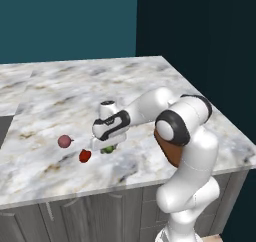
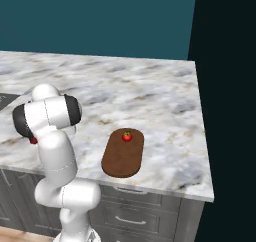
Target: Place the avocado, onion, tomato, and bell pepper on the cutting board.
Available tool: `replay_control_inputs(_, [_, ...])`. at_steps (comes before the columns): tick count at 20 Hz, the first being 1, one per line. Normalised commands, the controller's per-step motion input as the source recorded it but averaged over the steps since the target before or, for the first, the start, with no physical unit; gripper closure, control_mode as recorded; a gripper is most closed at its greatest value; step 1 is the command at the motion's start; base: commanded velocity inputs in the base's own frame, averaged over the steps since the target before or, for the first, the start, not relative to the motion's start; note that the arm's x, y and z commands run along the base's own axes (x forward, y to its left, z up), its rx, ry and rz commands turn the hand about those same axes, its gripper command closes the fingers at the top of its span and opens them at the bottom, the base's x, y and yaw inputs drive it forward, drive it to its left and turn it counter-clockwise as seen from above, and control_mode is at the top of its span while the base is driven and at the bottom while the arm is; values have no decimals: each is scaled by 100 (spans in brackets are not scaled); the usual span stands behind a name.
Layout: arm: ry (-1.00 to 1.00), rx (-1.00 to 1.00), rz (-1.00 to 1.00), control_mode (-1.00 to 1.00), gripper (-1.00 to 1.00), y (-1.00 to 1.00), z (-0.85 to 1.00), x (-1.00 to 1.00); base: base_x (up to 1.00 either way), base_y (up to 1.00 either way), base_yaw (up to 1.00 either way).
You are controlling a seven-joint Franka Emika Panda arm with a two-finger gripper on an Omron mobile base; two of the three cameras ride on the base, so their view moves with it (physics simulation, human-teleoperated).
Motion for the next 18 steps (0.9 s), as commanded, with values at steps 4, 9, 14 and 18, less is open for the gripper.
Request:
replay_control_inputs(4, [9,-3,-17,-100,100,-58,45,-17,0,0,0])
replay_control_inputs(9, [6,-7,-12,-100,100,-80,56,4,0,0,0])
replay_control_inputs(14, [0,5,-1,-100,100,-100,-4,9,0,0,0])
replay_control_inputs(18, [3,7,0,-100,100,-99,28,1,0,0,0])
